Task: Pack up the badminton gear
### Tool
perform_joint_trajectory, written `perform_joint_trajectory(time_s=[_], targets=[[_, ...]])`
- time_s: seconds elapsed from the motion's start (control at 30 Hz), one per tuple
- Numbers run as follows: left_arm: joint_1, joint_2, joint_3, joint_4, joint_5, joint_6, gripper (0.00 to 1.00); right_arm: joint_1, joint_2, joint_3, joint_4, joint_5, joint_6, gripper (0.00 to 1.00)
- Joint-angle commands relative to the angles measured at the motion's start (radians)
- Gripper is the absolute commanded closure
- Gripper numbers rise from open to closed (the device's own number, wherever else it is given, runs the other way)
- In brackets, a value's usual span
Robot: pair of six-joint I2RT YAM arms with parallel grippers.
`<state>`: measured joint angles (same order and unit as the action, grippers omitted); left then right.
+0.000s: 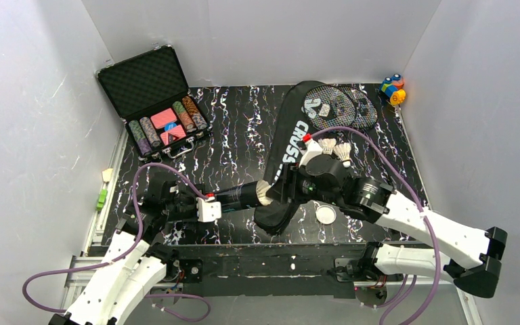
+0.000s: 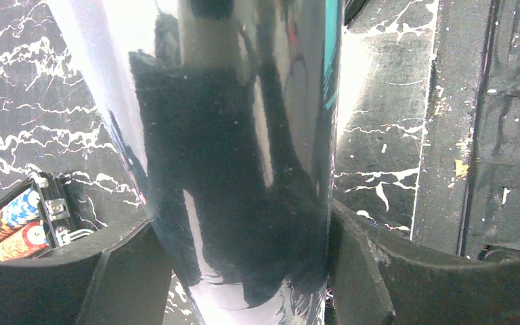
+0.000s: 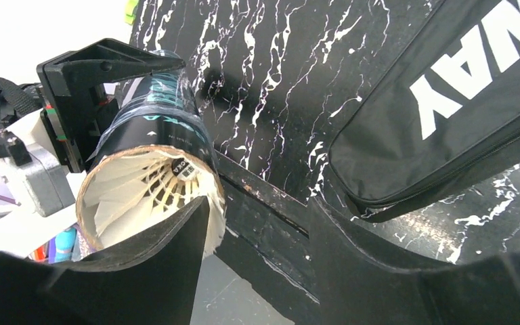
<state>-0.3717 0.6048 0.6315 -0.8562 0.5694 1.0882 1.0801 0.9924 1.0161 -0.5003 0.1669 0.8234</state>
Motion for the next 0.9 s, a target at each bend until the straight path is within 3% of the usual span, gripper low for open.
perform_joint_trajectory(time_s=[0.0,0.2,0.37,0.57,0.73,0.87], targets=[[-0.004,-0.015,0.042,0.021,0.041,-0.004,0.78,-0.002,0.048,-0.004,0.080,-0.033,0.013,0.38],[-0.004,-0.019,0.051,0.023,0.052,-0.018,0.78,-0.002,0.119,-0.007,0.136,-0.069,0.005,0.41],[-0.004,-0.017,0.043,0.024,0.047,-0.023,0.78,-0.003,0.160,0.083,0.111,-0.076,-0.036,0.24],[-0.004,-0.030,0.018,0.020,0.024,-0.017,0.78,-0.046,-0.019,0.105,0.042,-0.030,-0.013,0.16],[-0.004,-0.032,-0.002,0.019,0.015,0.001,0.78,-0.183,-0.178,0.028,-0.095,-0.029,0.076,0.14],[-0.004,-0.033,-0.004,0.019,0.016,0.006,0.76,-0.390,-0.227,-0.104,-0.191,-0.098,0.144,0.13]])
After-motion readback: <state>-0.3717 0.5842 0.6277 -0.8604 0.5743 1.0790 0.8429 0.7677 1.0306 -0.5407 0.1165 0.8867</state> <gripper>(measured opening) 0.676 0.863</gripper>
